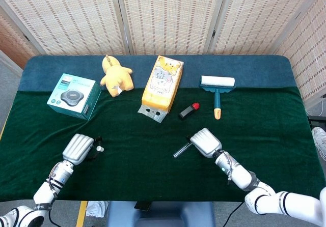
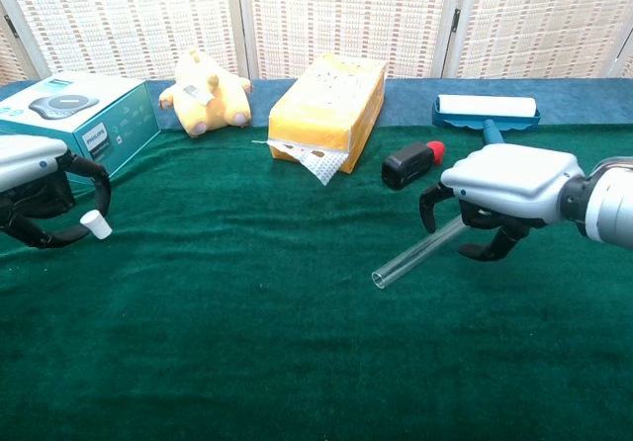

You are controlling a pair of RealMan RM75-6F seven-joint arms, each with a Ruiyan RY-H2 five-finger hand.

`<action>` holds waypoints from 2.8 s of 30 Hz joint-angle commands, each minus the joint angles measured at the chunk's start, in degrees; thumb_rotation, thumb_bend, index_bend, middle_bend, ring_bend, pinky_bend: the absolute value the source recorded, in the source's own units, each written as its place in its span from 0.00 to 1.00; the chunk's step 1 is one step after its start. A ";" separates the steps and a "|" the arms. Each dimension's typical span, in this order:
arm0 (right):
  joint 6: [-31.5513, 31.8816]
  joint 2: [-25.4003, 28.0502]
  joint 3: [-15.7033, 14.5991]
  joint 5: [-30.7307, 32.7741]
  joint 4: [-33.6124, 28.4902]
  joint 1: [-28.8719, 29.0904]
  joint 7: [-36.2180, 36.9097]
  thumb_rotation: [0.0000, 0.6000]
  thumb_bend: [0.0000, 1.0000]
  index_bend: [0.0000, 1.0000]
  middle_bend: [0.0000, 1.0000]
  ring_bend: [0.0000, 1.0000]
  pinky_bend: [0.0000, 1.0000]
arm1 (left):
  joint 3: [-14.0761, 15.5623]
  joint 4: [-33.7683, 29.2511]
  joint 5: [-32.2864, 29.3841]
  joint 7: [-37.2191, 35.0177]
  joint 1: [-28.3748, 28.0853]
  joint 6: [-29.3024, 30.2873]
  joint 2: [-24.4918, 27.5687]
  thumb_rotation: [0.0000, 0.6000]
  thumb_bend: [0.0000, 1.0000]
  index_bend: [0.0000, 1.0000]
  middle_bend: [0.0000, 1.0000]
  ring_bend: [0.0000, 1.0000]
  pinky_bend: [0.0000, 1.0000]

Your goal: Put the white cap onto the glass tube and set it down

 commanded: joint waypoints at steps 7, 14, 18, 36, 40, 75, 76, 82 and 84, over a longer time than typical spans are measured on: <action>1.01 -2.90 0.32 0.90 2.73 1.77 -0.71 1.00 0.43 0.39 1.00 1.00 1.00 | -0.28 0.59 0.05 -0.75 0.07 0.16 -0.42 1.00 0.47 0.58 1.00 0.87 0.84; 1.11 -3.54 -0.21 1.71 3.47 2.42 -1.24 1.00 0.43 0.39 1.00 1.00 1.00 | -0.28 1.03 -0.13 -1.20 0.11 -0.17 -0.54 1.00 0.46 0.58 1.00 0.87 0.84; 1.31 -4.15 -0.90 2.17 4.33 2.48 -2.06 1.00 0.43 0.40 1.00 1.00 1.00 | -0.19 1.10 -0.30 -1.20 0.11 -0.51 -0.60 1.00 0.46 0.58 1.00 0.87 0.84; 1.28 -6.53 -1.35 4.40 6.99 3.66 -3.15 1.00 0.42 0.45 1.00 1.00 1.00 | -0.03 1.80 -0.33 -1.74 0.54 -0.47 -0.81 1.00 0.46 0.58 1.00 0.87 0.84; 1.17 -6.79 -1.48 4.67 7.20 3.98 -3.29 1.00 0.42 0.49 1.00 1.00 1.00 | -0.04 2.13 -0.14 -2.20 0.64 -0.28 -0.97 1.00 0.46 0.58 1.00 0.87 0.84; 6.55 1.08 4.65 5.64 -12.49 1.26 22.79 1.00 0.70 0.95 1.00 1.00 1.00 | -5.46 -12.96 12.09 -17.01 0.77 12.90 9.77 1.00 0.47 0.58 1.00 0.87 0.84; 6.42 1.05 4.73 5.83 -12.58 1.31 22.97 1.00 0.70 0.95 1.00 1.00 1.00 | -5.50 -13.03 12.23 -16.99 0.74 13.01 9.72 1.00 0.47 0.58 1.00 0.87 0.84; 3.36 -1.08 7.32 11.20 -13.94 2.97 27.31 1.00 0.70 0.95 1.00 1.00 1.00 | -6.03 -14.31 15.38 -14.03 -0.17 14.64 8.90 1.00 0.47 0.58 1.00 0.87 0.84; 2.54 -1.81 8.02 13.14 -14.17 3.43 28.44 1.00 0.70 0.95 1.00 1.00 1.00 | -6.13 -13.84 16.39 -12.11 -0.39 15.19 8.26 1.00 0.47 0.58 1.00 0.87 0.84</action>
